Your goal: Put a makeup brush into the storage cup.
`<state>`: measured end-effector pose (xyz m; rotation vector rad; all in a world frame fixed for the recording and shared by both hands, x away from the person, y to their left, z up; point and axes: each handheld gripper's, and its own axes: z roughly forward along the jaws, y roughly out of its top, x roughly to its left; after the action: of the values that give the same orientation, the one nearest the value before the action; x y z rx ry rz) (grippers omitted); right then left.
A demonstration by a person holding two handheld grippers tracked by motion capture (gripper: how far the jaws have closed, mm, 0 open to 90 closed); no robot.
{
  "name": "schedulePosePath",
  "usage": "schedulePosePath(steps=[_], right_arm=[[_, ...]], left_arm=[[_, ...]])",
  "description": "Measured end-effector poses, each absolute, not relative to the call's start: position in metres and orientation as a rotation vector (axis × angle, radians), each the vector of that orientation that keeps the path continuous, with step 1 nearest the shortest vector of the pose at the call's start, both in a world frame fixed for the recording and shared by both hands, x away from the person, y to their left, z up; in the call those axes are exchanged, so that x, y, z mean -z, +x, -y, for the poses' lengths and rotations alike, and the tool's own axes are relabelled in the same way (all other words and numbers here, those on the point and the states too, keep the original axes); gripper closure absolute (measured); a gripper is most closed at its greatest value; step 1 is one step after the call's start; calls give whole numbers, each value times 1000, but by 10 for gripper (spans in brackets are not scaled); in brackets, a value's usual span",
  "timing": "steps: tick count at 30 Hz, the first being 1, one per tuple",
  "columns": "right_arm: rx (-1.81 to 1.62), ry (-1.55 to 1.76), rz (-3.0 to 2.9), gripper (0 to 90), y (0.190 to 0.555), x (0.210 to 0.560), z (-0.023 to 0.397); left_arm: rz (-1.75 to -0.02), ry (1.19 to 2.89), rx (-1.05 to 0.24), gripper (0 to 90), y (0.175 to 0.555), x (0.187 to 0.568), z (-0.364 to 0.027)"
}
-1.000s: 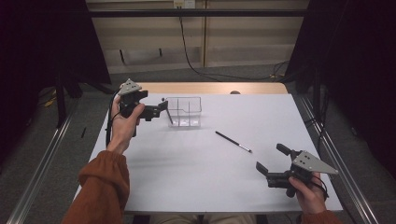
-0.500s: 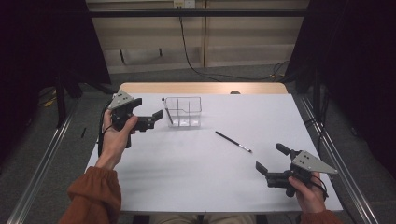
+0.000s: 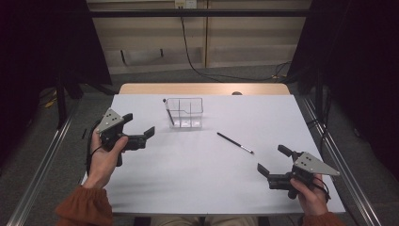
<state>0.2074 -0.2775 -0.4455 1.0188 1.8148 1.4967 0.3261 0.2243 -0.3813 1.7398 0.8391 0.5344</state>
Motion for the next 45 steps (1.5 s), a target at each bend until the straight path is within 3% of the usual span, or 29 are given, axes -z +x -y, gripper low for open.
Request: schedulePosePath(steps=[45], right_arm=[[-1494,1018,-1811,0,207,445,276]], left_arm=[[-901,1656,-516,33,257,428,-278]])
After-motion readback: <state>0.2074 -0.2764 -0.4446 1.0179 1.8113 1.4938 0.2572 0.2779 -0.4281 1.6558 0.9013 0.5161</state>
